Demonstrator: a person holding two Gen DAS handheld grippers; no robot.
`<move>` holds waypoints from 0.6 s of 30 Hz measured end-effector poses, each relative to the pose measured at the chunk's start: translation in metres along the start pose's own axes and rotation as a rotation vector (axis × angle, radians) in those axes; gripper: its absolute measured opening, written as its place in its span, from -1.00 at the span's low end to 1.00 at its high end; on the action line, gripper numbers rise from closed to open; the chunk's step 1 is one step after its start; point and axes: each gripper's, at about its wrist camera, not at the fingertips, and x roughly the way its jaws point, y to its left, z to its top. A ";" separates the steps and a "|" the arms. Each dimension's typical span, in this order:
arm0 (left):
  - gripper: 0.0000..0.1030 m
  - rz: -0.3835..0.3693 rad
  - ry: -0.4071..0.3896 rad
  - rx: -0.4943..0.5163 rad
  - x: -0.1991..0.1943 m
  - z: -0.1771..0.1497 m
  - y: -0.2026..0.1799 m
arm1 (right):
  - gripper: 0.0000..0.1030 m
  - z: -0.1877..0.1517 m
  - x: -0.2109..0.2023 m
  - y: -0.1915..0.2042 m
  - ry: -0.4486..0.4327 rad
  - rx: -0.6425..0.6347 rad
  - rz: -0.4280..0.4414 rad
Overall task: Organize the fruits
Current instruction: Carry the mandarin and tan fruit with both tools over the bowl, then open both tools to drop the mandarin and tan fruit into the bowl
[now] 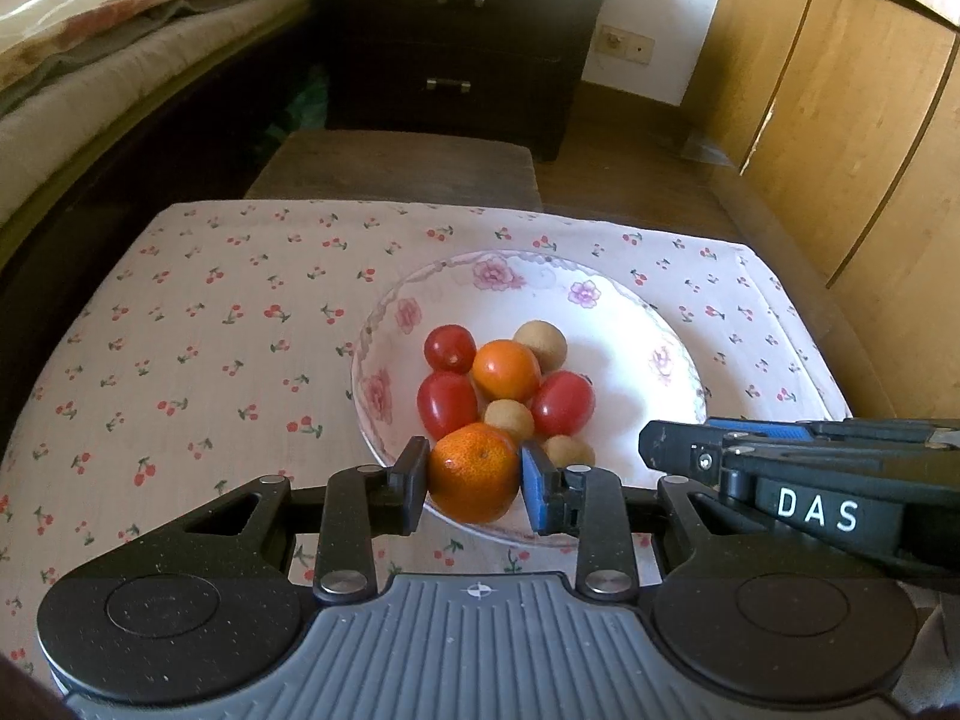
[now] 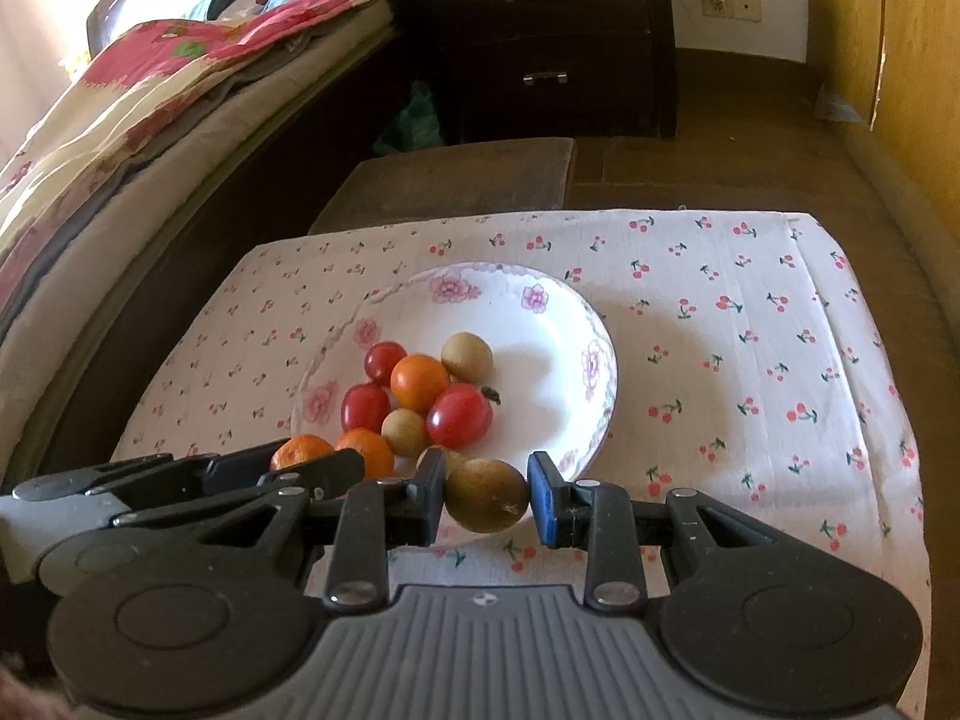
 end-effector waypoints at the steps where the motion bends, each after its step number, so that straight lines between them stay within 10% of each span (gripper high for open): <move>1: -0.24 -0.001 0.002 -0.004 0.002 0.001 0.001 | -0.39 0.001 0.002 -0.001 -0.001 0.002 0.002; 18: -0.23 -0.019 0.019 -0.047 0.025 0.017 0.003 | -0.37 0.014 0.025 -0.016 -0.009 0.070 0.026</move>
